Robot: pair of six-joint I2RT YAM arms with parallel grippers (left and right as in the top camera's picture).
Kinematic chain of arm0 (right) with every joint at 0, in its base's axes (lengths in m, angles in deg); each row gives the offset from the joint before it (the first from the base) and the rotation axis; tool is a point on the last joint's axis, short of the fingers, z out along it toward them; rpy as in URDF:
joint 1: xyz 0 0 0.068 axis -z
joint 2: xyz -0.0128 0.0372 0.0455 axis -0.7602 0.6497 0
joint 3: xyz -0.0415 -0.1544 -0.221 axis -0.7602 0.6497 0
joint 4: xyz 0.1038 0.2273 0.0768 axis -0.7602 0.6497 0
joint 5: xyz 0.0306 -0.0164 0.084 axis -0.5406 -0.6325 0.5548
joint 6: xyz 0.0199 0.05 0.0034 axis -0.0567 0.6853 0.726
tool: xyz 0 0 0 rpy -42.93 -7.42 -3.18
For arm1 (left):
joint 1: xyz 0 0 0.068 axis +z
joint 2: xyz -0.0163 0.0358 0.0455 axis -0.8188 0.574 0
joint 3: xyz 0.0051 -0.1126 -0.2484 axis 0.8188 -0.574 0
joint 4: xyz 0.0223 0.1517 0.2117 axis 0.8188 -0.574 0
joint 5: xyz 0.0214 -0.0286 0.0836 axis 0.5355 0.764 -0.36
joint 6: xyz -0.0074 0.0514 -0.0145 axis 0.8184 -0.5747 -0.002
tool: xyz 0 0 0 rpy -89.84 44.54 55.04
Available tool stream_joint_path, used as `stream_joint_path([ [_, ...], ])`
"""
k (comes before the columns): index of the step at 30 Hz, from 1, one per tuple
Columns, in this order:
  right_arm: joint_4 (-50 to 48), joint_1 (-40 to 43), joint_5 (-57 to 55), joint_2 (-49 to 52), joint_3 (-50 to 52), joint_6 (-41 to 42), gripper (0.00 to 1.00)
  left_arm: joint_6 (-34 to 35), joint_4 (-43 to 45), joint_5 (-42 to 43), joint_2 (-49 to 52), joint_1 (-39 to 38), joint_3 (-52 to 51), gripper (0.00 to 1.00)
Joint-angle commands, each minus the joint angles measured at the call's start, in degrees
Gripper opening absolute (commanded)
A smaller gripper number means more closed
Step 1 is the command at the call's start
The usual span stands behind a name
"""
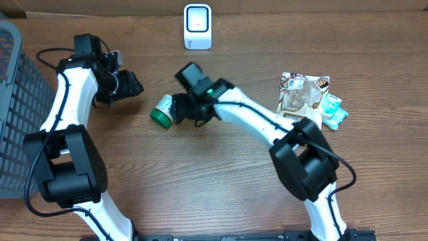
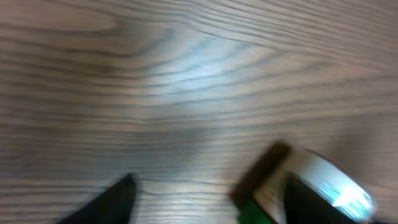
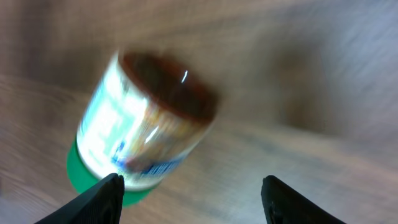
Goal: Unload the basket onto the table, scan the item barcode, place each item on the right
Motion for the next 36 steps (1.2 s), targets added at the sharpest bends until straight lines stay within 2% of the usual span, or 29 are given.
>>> stream_joint_path([
  [1, -2.1, 4.1, 8.5, -2.1, -1.3, -10.0, 0.7, 6.2, -3.0, 4.1, 0.0, -2.0, -0.5, 0.37],
  [2, -2.6, 5.3, 9.6, -2.1, -1.3, -11.8, 0.7, 10.9, -4.3, 4.1, 0.1, -2.6, -2.3, 0.3],
  [3, -2.9, 6.7, 9.6, -2.1, -1.3, -12.9, 0.7, 17.3, -5.1, 5.4, 0.1, -3.5, -5.7, 0.17],
  [6, -4.0, 8.2, 9.6, -2.1, -1.3, -15.0, 0.69, 20.3, -3.1, 12.3, 0.1, -5.1, -12.6, 0.05],
  [9, -5.4, 8.5, 9.8, -2.1, -1.3, -18.7, 0.65, 21.6, 3.3, 19.4, 0.1, -6.8, -20.4, 0.04],
  [16, -5.5, 8.2, 9.9, -0.8, -1.2, -19.3, 0.66, 23.2, 8.4, 19.8, 0.1, -7.0, -22.2, 0.04],
  [18, -4.4, 8.2, 11.4, -0.8, -1.2, -19.3, 0.66, 21.3, 9.4, 19.6, -0.1, -6.6, -21.7, 0.04],
  [23, -1.8, 8.7, 15.1, -0.8, -1.2, -19.4, 0.66, 18.5, 3.0, 16.9, -1.3, -5.3, -15.2, 0.04],
  [25, 0.5, 8.7, 15.1, -0.8, -1.1, -22.6, 0.66, 17.5, 0.9, 16.3, -1.6, -5.4, -13.1, 0.04],
  [32, 4.2, 7.4, 14.3, -0.6, -0.4, -25.1, 0.66, 17.6, 2.1, 15.4, -1.6, -6.2, -12.5, 0.04],
  [36, 6.4, 6.9, 14.3, -0.6, -0.4, -25.5, 0.77, 17.4, 3.3, 11.9, -1.6, -5.3, -12.5, 0.04],
])
